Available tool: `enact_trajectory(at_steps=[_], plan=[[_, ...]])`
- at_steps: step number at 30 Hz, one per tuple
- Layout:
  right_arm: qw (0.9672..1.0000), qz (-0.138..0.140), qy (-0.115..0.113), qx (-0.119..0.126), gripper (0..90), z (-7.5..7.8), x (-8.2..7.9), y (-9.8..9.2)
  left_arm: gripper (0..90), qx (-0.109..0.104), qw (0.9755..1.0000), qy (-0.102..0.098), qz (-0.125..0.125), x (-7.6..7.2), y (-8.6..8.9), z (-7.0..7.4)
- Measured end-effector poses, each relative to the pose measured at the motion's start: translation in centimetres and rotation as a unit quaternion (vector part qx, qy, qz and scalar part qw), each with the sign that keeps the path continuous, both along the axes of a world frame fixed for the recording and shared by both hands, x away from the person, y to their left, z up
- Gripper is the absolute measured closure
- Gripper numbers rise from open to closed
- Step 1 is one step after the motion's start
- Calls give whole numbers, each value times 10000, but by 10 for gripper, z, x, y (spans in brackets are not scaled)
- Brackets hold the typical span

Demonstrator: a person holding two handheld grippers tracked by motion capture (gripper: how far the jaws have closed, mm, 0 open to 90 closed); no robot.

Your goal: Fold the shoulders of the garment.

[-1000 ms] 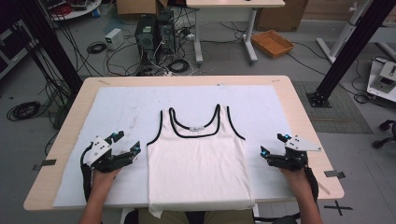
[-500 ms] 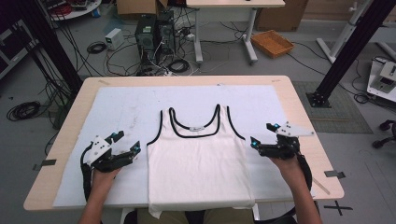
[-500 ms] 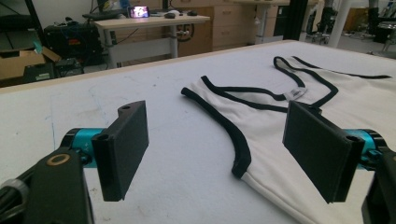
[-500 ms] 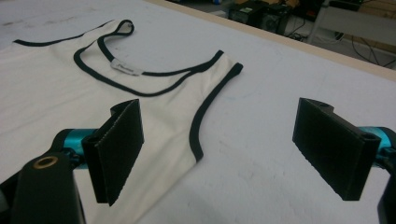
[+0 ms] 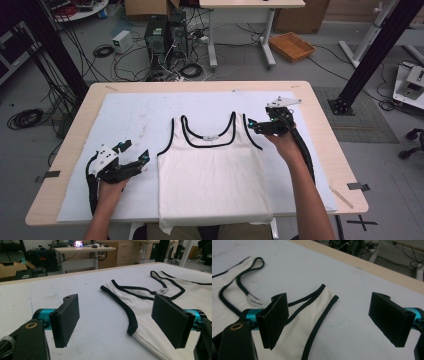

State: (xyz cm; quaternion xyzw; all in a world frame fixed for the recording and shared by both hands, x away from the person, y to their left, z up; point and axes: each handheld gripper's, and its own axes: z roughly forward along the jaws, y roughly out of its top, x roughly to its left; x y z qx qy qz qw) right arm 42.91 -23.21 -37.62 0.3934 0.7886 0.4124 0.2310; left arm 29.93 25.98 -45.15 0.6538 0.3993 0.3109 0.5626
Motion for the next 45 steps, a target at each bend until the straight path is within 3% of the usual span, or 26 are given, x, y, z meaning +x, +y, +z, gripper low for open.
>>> enact_trajectory(at_steps=[5, 6, 10, 12, 14, 15, 20, 25, 27, 30, 35, 36, 37, 39, 40, 45], plan=[[9994, -179, 272, -138, 165, -12, 22, 11, 225, -52, 10000, 61, 46, 1, 1, 0], [9986, -282, 357, -255, 167, -19, 31, 15, 225, -53, 9999, 84, 61, 1, 0, 0], [9961, -550, 451, -518, 194, -32, 42, 21, 225, -21, 9999, 83, 56, 1, 0, 0], [9946, -595, 691, -488, 233, -45, 53, 24, 225, -23, 9999, 87, 50, 1, 0, 0], [9940, -594, 778, -493, 251, -49, 56, 26, 225, -30, 9999, 97, 68, 1, 0, 0], [9928, -561, 960, -441, 313, -55, 61, 30, 225, -50, 9999, 106, 81, 2, 0, 0], [9916, -316, 1062, -664, 461, -65, 65, 43, 225, -43, 9999, 117, 84, 2, 0, 0], [9922, -209, 1155, -418, 770, -65, 62, 46, 225, 6, 9999, 87, 67, 1, -1, 0], [9919, -207, 1196, -384, 824, -65, 61, 47, 225, 9, 9999, 92, 70, 1, -1, 0], [9922, -147, 1147, -476, 865, -63, 59, 49, 225, -11, 9999, 102, 57, 2, 0, 0], [9985, 3, 507, -203, 871, -44, 40, 39, 225, -8, 9999, 100, 73, 2, 0, 0], [9985, 3, 507, -203, 871, -44, 40, 39, 225, -2, 9999, 110, 68, 2, 0, 0], [9991, 202, 365, -115, 871, -40, 30, 35, 225, 0, 9999, 103, 70, 2, 0, 0], [9990, 291, 320, -96, 870, -38, 25, 34, 225, 8, 9999, 118, 61, 2, -1, 0], [9986, 498, 166, 38, 870, -37, 12, 30, 225, 18, 9999, 120, 57, 2, -1, 0], [9962, 836, 1, 231, 870, -38, -21, 27, 225, 35, 9999, 129, 64, 2, -1, 0]])
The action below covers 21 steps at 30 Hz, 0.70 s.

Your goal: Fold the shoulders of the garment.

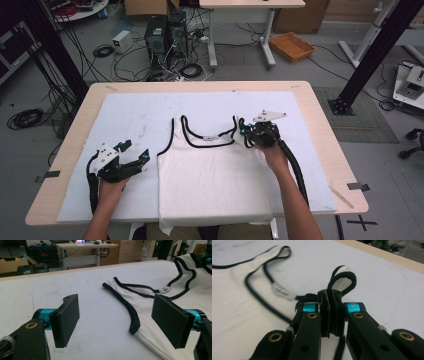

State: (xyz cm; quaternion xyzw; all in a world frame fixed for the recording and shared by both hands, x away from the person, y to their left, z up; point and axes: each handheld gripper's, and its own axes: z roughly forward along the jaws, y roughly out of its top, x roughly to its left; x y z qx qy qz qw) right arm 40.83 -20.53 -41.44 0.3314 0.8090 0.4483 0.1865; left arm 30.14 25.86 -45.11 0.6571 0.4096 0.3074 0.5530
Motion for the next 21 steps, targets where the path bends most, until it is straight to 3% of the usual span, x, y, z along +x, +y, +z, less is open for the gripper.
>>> enact_trajectory(at_steps=[6, 8, 11, 14, 16, 19, 21], plan=[[9990, 442, -4, 73, 870, 0, -23, 3, 225, -36, 10000, 18, 6, 0, 0, 0], [9979, 627, -19, -131, 867, -1, -35, 6, 225, -42, 10000, 22, 5, 0, 0, 0], [9969, 766, 25, -205, 854, -4, -44, 5, 225, -36, 10000, 24, 3, 0, 0, 0], [9954, 945, 158, 95, 710, -5, -54, -2, 225, -35, 10000, 23, 3, 0, 0, 0], [9955, 909, 83, 238, 603, -3, -61, -7, 225, -22, 10000, 23, 5, 1, 0, 0], [9963, 775, -7, 372, 570, 1, -67, -9, 225, 7, 10000, 61, 12, 1, 0, 0], [9946, 910, -75, 497, 538, 5, -75, -4, 225, 10, 10000, 46, 16, 1, 0, 0]])
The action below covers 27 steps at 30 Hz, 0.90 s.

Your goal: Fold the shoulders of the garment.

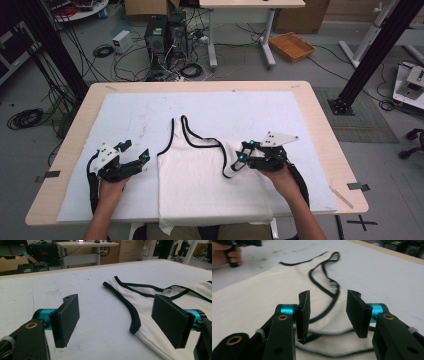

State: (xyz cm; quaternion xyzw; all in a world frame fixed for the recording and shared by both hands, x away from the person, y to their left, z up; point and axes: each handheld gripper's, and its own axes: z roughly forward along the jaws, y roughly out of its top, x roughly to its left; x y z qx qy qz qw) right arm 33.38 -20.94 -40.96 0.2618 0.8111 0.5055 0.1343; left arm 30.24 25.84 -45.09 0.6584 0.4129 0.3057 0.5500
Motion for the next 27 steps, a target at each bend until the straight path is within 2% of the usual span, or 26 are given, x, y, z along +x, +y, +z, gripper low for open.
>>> enact_trajectory(at_steps=[1, 2, 3, 4, 5, 6, 7, 9, 10, 11, 13, 17, 18, 21, 22, 23, 24, 26, 27], plan=[[10000, 0, 0, 0, 538, 0, 0, 0, 225, 6, 10000, 0, 2, 0, 0, 0], [9993, 331, 146, -101, 505, -4, -8, 12, 225, 3, 10000, -4, 4, 0, 0, 0], [9993, 331, 146, -101, 505, -4, -8, 12, 225, 3, 10000, 0, 2, 0, 0, 0], [9973, 594, 224, -375, 489, -11, -13, 24, 225, -1, 10000, 3, -1, 0, 0, 0], [9953, 715, 233, -611, 497, -15, -15, 29, 225, -1, 10000, 0, 0, 0, 0, 0], [9932, 766, 208, -855, 542, -19, -18, 34, 225, -1, 10000, 0, 0, 0, 0, 0], [9932, 766, 208, -855, 542, -19, -18, 34, 225, 5, 10000, -2, -4, 0, 0, 0], [9871, 877, 151, -1334, 731, -24, -19, 36, 225, 23, 10000, -13, 2, 0, 0, 0], [9850, 865, 170, -1486, 813, -26, -19, 35, 225, 29, 10000, -14, -2, 0, 0, 0], [9842, 865, 199, -1535, 859, -27, -19, 32, 225, 25, 10000, -13, 2, 0, 0, 0], [9853, 790, 140, -1508, 880, -25, -20, 22, 225, 1, 10000, -5, 4, 0, 0, 0], [9877, 585, -156, -1443, 881, -18, -22, -2, 225, -16, 10000, 23, 14, 0, 0, 0], [9880, 531, -356, -1406, 881, -15, -25, -12, 225, -9, 10000, 21, 14, 0, 0, 0], [9884, 620, -472, -1302, 879, -12, -29, -18, 225, 4, 10000, -3, 13, 0, 0, 0], [9887, 708, -475, -1234, 878, -10, -31, -19, 225, 13, 10000, -2, 13, 0, 0, 0], [9875, 1017, -299, -1165, 830, -11, -35, -16, 225, 25, 10000, -13, 21, 0, 0, 0], [9854, 1137, -212, -1246, 829, -13, -37, -14, 225, 25, 10000, -13, 21, 0, 0, 0], [9824, 1243, -61, -1389, 778, -17, -39, -10, 225, 26, 10000, -16, 31, -1, 0, 0], [9822, 1283, 80, -1369, 746, -18, -39, -9, 225, 17, 10000, -24, 79, -1, -1, 0]])
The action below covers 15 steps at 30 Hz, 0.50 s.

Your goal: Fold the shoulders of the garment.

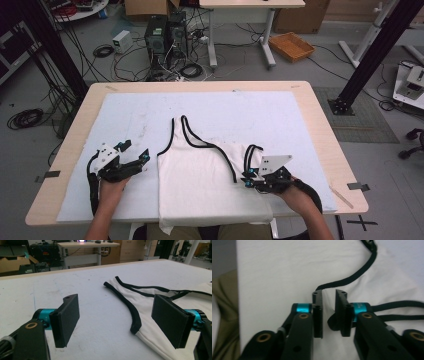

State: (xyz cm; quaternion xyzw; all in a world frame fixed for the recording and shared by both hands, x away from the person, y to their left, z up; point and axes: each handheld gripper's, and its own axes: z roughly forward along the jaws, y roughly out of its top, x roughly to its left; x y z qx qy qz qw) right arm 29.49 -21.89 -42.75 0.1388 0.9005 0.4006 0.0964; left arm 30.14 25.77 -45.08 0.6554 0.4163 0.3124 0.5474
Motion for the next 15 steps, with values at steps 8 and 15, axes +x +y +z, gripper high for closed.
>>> enact_trajectory(at_steps=[8, 15], plan=[[9968, -495, -162, 610, 743, 3, 7, 2, 233, 55, 9999, 145, 49, 2, -2, 1], [9992, -318, -12, -230, 815, -19, 11, 14, 233, -77, 9997, 242, -40, 9, -7, 13]])
